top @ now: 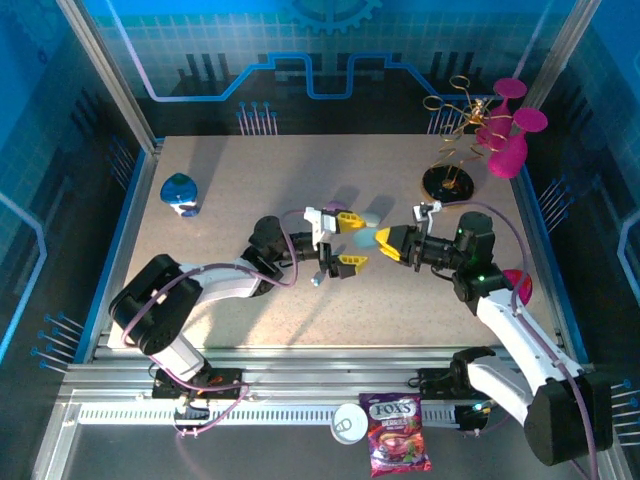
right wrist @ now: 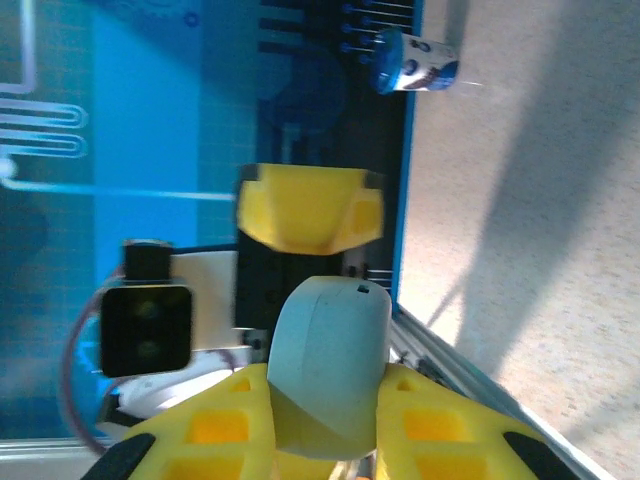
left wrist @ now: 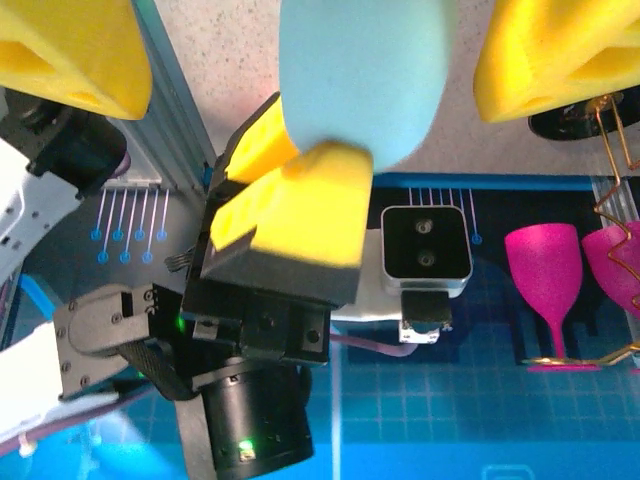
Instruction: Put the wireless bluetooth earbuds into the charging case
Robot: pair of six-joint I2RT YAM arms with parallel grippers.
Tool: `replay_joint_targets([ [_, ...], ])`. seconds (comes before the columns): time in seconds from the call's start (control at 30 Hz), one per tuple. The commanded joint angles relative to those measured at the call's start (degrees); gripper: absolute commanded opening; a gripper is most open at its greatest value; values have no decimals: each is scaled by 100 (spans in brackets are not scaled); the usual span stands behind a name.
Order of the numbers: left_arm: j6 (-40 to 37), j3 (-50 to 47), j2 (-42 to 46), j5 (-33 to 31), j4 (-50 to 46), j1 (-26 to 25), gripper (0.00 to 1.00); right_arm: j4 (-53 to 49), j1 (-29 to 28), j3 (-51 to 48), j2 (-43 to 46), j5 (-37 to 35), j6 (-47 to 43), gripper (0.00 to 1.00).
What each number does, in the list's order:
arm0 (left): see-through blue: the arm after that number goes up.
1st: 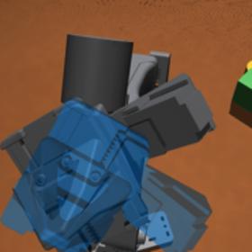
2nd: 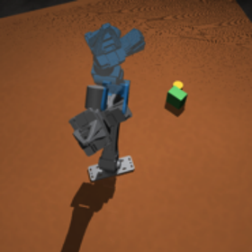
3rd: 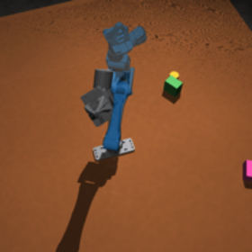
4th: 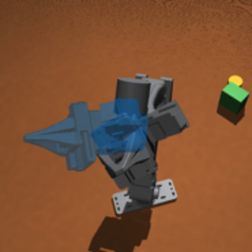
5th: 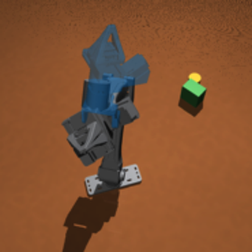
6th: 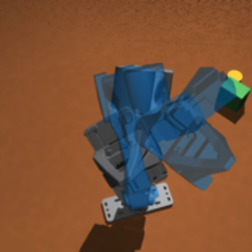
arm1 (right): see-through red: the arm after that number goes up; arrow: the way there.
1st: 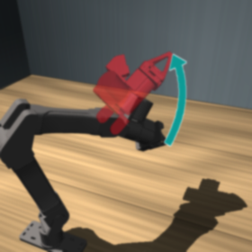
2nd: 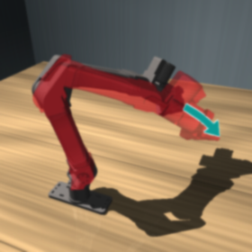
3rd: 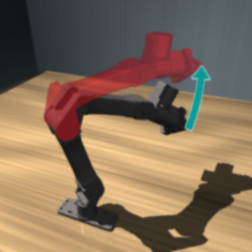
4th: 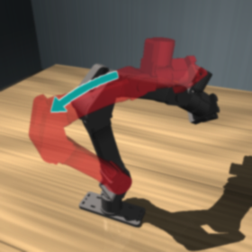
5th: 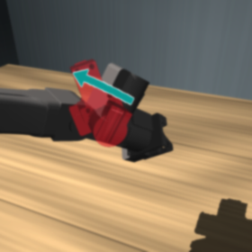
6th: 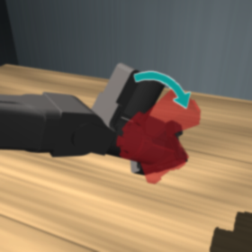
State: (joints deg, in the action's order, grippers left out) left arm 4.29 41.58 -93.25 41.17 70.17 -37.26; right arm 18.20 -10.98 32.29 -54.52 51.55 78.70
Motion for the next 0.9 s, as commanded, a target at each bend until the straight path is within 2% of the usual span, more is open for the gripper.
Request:
replay_joint_targets([
  [0.0,449,-31,-104,-83,1016,60,84,1553,122,-111,26,220,898,16],
  [0.17,457,-7,-46,-254,1019,52,83,2658,148,-222,-161,138,1623,16],
  [0.47,474,152,-105,-448,1017,-27,69,4115,101,-435,-565,-88,2520,16],
  [0.87,444,476,-296,-431,1020,-70,57,4060,-45,-446,-595,-112,2462,16],
])
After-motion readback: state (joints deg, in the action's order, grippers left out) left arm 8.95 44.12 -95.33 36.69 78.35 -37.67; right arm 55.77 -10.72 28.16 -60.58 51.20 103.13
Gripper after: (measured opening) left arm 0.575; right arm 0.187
